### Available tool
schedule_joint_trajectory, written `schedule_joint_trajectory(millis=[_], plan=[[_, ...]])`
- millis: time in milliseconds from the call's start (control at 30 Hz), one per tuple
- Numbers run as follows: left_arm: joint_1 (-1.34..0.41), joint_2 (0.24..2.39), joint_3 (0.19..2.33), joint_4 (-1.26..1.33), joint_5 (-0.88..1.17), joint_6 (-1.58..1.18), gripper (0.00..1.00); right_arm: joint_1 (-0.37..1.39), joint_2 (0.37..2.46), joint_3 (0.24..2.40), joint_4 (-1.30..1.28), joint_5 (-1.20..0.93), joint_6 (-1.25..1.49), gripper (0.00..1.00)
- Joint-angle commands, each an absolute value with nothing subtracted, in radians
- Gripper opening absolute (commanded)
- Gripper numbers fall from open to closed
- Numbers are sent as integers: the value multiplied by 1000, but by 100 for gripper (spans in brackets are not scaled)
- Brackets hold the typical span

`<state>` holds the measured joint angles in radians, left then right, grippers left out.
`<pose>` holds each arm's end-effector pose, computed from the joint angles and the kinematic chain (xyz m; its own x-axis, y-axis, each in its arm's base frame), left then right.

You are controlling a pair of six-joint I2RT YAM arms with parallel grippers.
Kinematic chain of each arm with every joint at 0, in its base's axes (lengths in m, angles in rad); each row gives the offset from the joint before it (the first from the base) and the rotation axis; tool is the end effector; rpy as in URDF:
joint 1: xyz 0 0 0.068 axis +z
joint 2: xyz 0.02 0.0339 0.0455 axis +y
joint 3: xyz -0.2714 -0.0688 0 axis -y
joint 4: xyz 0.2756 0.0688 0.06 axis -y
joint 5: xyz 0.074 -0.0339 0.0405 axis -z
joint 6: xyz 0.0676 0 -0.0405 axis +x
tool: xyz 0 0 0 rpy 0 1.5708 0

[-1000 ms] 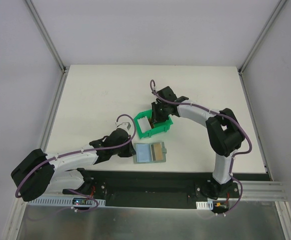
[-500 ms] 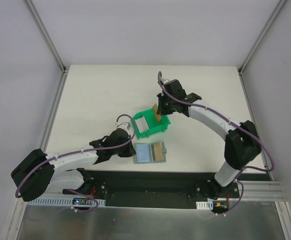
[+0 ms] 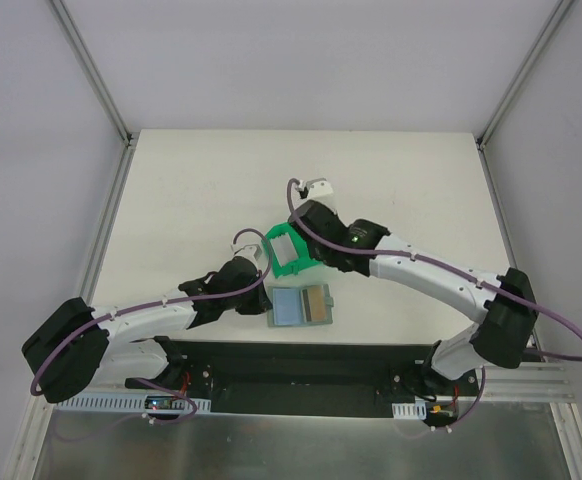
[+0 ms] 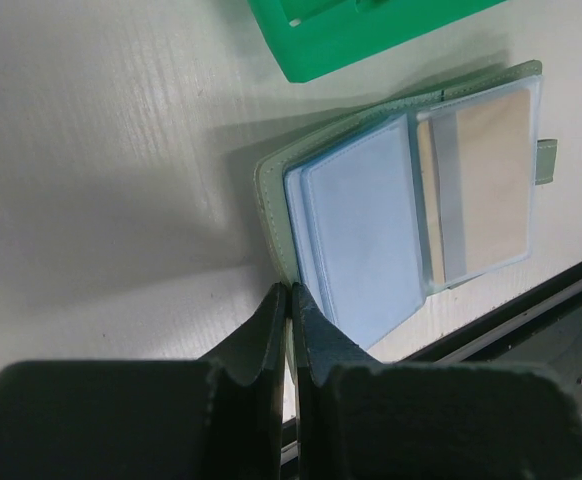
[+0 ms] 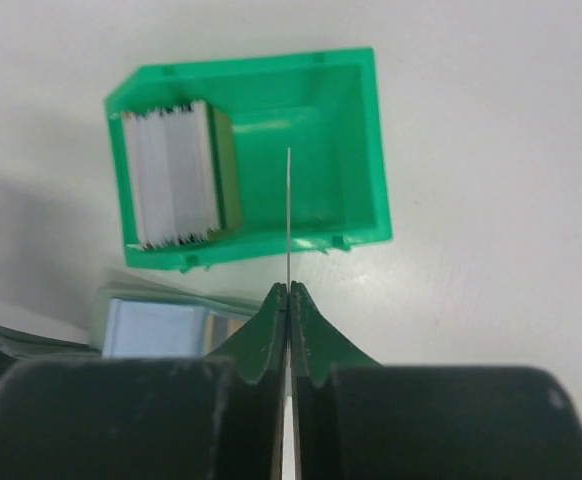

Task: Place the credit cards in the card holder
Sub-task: Pick up the credit card from the storage box.

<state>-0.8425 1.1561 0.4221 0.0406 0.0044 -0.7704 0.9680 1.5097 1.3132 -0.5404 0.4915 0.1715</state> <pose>0.1757 -0.1975 0.1313 -0.8266 -0.1195 -0.5500 0.2409 0.8080 -0.5376 0.2442 0.2985 0.2997 -0.4655 -0.4110 -0.7838 -0.4553 0.8707 -0.1861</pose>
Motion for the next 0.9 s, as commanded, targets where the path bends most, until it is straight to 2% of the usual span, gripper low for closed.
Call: schedule_joint_trajectory(millis=[0, 200, 467, 533, 633, 867], plan=[[-834, 1152, 443, 49, 32, -790, 0, 1051, 1534, 1396, -768, 905, 368, 0], [-833, 1149, 443, 49, 31, -796, 0, 1152, 1609, 1457, -946, 1054, 558, 0], [-833, 1138, 439, 49, 26, -805, 0, 1164, 1614, 1459, -987, 1033, 615, 0], [-834, 1141, 439, 49, 26, -808, 0, 1161, 1568, 1415, -907, 964, 582, 0], [-833, 1144, 439, 49, 28, -808, 0, 1141, 1429, 1234, -680, 797, 503, 0], [-834, 1135, 426, 49, 15, -813, 0, 1031, 1137, 830, -231, 263, 503, 0]])
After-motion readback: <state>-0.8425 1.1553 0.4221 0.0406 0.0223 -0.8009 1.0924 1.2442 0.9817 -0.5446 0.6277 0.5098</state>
